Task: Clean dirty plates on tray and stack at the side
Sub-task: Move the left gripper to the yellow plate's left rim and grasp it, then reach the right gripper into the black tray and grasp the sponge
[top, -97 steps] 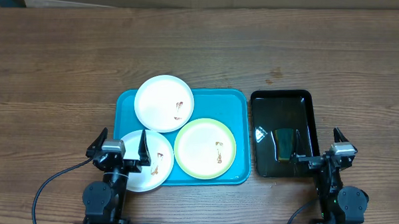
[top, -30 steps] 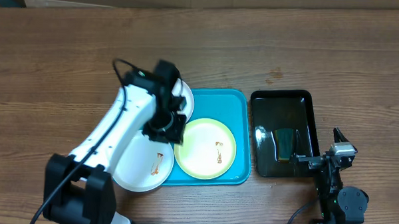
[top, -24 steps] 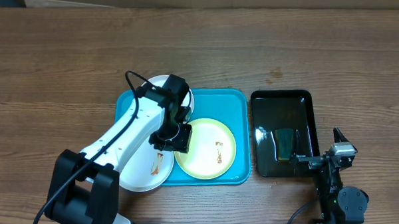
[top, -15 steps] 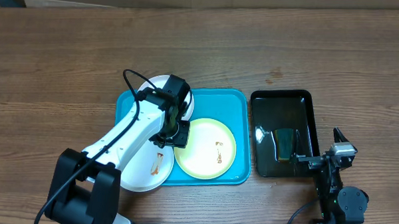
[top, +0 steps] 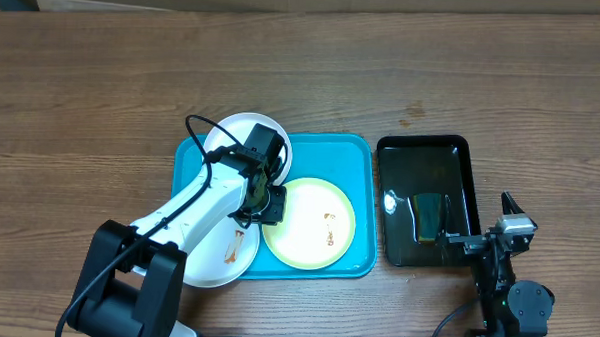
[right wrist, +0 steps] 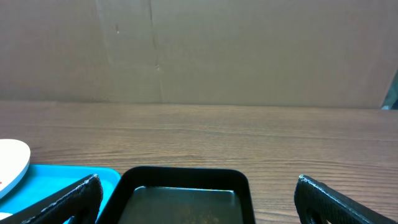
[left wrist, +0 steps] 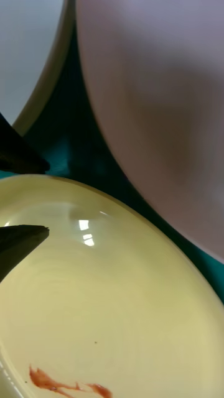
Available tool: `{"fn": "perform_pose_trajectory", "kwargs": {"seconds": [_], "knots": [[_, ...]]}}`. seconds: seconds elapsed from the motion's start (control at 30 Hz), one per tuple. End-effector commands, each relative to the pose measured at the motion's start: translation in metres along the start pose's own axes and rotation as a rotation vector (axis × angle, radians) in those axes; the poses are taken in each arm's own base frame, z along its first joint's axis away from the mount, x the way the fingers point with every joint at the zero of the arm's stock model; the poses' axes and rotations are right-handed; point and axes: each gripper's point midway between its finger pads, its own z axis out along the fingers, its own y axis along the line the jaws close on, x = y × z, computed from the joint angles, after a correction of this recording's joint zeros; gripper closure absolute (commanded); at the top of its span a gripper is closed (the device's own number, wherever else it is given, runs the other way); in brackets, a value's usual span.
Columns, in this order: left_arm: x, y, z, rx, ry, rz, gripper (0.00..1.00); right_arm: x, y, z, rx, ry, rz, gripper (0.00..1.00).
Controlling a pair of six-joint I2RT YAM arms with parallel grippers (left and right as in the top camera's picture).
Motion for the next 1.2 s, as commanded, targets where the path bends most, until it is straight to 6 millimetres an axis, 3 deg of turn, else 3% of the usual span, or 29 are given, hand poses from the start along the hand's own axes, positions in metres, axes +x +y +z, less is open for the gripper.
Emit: {"fn": "perform_pose_trajectory", "kwargs": {"seconds": [0.0, 0.47, 0.63, 0.97, 1.17], "knots": [[0.004, -0.005, 0.003, 0.014, -0.003, 0.005, 0.71, 0.002, -0.002, 0.000, 0.010, -0.004, -0.001, 0.00], [0.009, -0.002, 0.018, 0.018, -0.015, 0.007, 0.81, 0.002, -0.002, 0.000, 0.010, -0.004, -0.001, 0.00], [0.011, -0.001, 0.020, 0.018, -0.014, 0.008, 0.93, 0.002, -0.002, 0.000, 0.010, -0.004, -0.001, 0.00], [0.009, -0.002, 0.020, 0.022, -0.023, 0.008, 0.96, 0.002, -0.002, 0.000, 0.006, -0.004, 0.000, 0.00], [0.008, -0.002, 0.020, 0.022, -0.025, -0.002, 0.96, -0.007, 0.005, 0.000, -0.034, -0.035, 0.232, 0.00]]}}
